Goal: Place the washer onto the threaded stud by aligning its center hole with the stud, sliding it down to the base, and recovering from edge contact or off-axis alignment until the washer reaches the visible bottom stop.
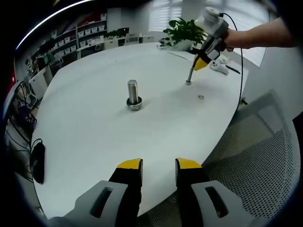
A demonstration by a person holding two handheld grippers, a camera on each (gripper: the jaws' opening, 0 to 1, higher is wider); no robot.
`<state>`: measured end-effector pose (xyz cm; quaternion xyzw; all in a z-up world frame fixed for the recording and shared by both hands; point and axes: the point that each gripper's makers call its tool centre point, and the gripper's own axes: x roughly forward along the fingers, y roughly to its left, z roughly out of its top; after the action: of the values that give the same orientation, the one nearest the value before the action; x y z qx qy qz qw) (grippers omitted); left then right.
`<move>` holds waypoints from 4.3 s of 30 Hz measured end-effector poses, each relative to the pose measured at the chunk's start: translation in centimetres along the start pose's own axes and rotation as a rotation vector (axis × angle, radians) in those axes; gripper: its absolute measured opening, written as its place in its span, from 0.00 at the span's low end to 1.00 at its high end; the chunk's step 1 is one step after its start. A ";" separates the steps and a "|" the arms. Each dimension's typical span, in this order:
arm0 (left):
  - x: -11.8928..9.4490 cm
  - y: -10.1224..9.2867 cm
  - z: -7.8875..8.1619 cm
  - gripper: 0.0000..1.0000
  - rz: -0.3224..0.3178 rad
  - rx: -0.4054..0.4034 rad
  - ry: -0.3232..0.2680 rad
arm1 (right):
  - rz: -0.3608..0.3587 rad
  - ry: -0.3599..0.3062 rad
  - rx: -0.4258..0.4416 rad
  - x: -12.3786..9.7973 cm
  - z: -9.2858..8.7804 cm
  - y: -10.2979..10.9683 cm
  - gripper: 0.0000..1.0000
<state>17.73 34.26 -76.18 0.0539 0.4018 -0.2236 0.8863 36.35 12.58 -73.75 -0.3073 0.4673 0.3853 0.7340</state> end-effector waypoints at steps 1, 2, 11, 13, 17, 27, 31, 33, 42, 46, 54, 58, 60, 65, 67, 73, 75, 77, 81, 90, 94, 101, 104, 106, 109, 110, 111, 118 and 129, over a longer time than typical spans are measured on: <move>0.0 0.0 0.0 0.26 0.001 0.002 0.000 | -0.002 0.001 -0.004 0.0 0.0 0.0 0.14; 0.0 0.0 0.0 0.26 0.001 0.001 0.000 | -0.003 0.003 -0.008 0.1 0.0 -0.1 0.14; 0.0 0.0 0.0 0.26 0.002 0.001 0.001 | 0.001 0.012 -0.014 0.6 0.1 -0.2 0.14; -0.1 0.0 0.0 0.25 0.003 0.001 0.002 | 0.005 0.016 -0.014 0.7 0.1 -0.1 0.14; 0.0 0.1 -0.1 0.25 0.003 0.000 0.002 | 0.013 0.033 -0.021 1.2 -0.1 -0.1 0.14; 0.1 0.1 -0.3 0.25 -0.001 -0.005 0.011 | 0.035 0.073 -0.001 2.7 -0.7 -0.3 0.14; 0.1 0.1 -0.3 0.25 -0.001 -0.007 0.014 | 0.043 0.088 -0.003 3.3 -1.0 0.0 0.14; 0.1 0.0 -0.4 0.25 -0.002 -0.007 0.019 | 0.045 0.094 -0.004 3.5 -1.1 0.0 0.14; 0.1 -0.1 -0.5 0.25 -0.008 0.000 0.026 | 0.050 0.102 -0.007 4.0 -1.7 0.2 0.14; 0.1 0.0 -0.5 0.25 -0.006 -0.006 0.024 | 0.050 0.106 -0.008 4.0 -2.0 0.1 0.14; 0.2 -0.1 -0.6 0.25 -0.010 -0.003 0.031 | 0.053 0.108 0.005 4.3 -2.6 0.2 0.14; 0.3 -0.2 -0.7 0.25 -0.013 0.000 0.035 | 0.056 0.110 0.015 4.3 -3.0 0.3 0.14; 0.2 -0.2 -0.8 0.25 -0.013 0.002 0.038 | 0.053 0.108 0.023 4.3 -3.1 0.2 0.14; 0.3 -0.3 -0.9 0.25 -0.016 0.010 0.044 | 0.048 0.102 0.021 4.5 -3.4 0.0 0.15; 0.3 -0.3 -0.9 0.25 -0.017 0.012 0.045 | 0.050 0.092 0.040 4.6 -3.3 0.0 0.15; 0.3 -0.3 -0.9 0.25 -0.016 0.016 0.045 | 0.041 0.081 0.040 4.5 -3.4 0.2 0.17; 0.3 -0.3 -0.8 0.25 -0.017 0.015 0.044 | 0.036 0.078 0.041 4.4 -3.4 0.0 0.18; 0.3 -0.3 -0.9 0.25 -0.017 0.014 0.045 | 0.033 0.074 0.042 4.2 -3.4 0.0 0.19; 0.2 -0.2 -0.9 0.25 -0.014 0.005 0.039 | 0.027 0.074 0.039 4.1 -3.7 -0.3 0.20; 0.1 -0.1 -0.4 0.25 -0.010 0.002 0.020 | 0.022 0.067 0.041 3.5 -3.9 0.1 0.22; 0.1 -0.1 -0.4 0.25 -0.008 0.003 0.020 | 0.032 0.065 0.040 3.4 -4.1 0.8 0.23; 0.0 0.1 -0.3 0.25 -0.001 0.000 0.011 | 0.037 0.064 0.053 3.2 -4.9 1.8 0.24; 0.0 0.0 -0.3 0.25 0.000 0.001 0.012 | 0.042 0.069 0.053 3.2 -5.5 2.2 0.24; 0.1 -0.1 -0.4 0.25 -0.002 0.004 0.016 | 0.052 0.069 0.057 3.1 -5.7 2.6 0.24; 0.0 0.0 -0.2 0.25 0.000 0.007 0.012 | 0.073 0.056 0.043 3.0 -5.6 3.5 0.24; 0.0 0.0 -0.2 0.25 0.001 0.005 0.009 | 0.077 0.053 0.036 3.0 -5.5 3.7 0.25; 0.0 0.0 -0.1 0.25 0.002 0.006 0.007 | 0.089 0.041 0.032 3.0 -5.4 4.1 0.25; 0.0 0.0 -0.4 0.25 0.005 0.004 0.017 | 0.147 0.043 -0.010 3.6 -5.3 6.6 0.27; 0.1 0.0 -0.5 0.25 0.005 0.007 0.021 | 0.152 0.071 -0.072 4.3 -4.8 7.2 0.25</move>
<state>17.46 34.35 -76.57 0.0605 0.4102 -0.2220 0.8825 29.24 13.58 -80.15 -0.3104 0.5007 0.4453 0.6742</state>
